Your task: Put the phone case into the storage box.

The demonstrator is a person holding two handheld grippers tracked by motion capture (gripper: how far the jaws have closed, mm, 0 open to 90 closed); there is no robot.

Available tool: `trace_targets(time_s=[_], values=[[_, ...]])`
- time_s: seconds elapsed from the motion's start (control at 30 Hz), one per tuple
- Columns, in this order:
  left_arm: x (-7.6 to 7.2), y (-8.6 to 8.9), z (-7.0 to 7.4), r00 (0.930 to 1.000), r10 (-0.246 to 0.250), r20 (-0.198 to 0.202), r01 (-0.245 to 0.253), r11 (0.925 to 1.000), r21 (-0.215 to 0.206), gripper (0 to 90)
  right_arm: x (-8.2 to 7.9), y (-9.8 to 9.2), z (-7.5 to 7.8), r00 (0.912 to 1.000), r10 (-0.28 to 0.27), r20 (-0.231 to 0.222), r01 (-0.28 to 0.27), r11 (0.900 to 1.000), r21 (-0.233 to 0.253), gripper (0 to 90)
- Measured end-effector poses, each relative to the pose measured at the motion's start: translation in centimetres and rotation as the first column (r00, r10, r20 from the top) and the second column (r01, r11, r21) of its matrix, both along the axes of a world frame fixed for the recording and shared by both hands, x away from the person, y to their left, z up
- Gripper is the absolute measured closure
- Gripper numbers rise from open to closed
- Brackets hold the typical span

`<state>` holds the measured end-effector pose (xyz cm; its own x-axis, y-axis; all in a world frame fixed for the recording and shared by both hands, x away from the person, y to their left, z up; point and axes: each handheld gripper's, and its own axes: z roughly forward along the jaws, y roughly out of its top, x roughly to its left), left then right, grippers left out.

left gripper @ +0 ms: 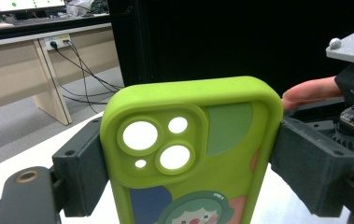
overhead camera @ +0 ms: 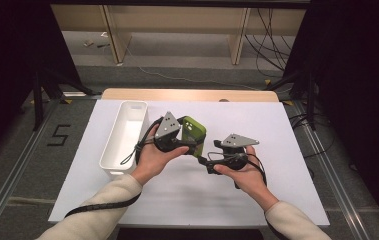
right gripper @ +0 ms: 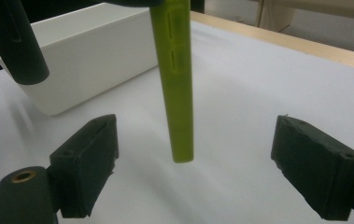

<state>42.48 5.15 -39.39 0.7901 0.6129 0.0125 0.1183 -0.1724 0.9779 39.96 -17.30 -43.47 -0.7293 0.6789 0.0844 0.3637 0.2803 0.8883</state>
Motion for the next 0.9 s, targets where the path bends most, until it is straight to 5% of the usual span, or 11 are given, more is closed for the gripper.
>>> trace_targets(time_s=[0.9], values=[[0.1, 2.1, 1.5, 0.9988, 0.047, 0.014, -0.047, 0.9988, -0.013, 17.2, -1.1, -2.9, -0.1, 0.9993, 0.012, 0.037, -0.012, 1.0, 0.009, 15.9]])
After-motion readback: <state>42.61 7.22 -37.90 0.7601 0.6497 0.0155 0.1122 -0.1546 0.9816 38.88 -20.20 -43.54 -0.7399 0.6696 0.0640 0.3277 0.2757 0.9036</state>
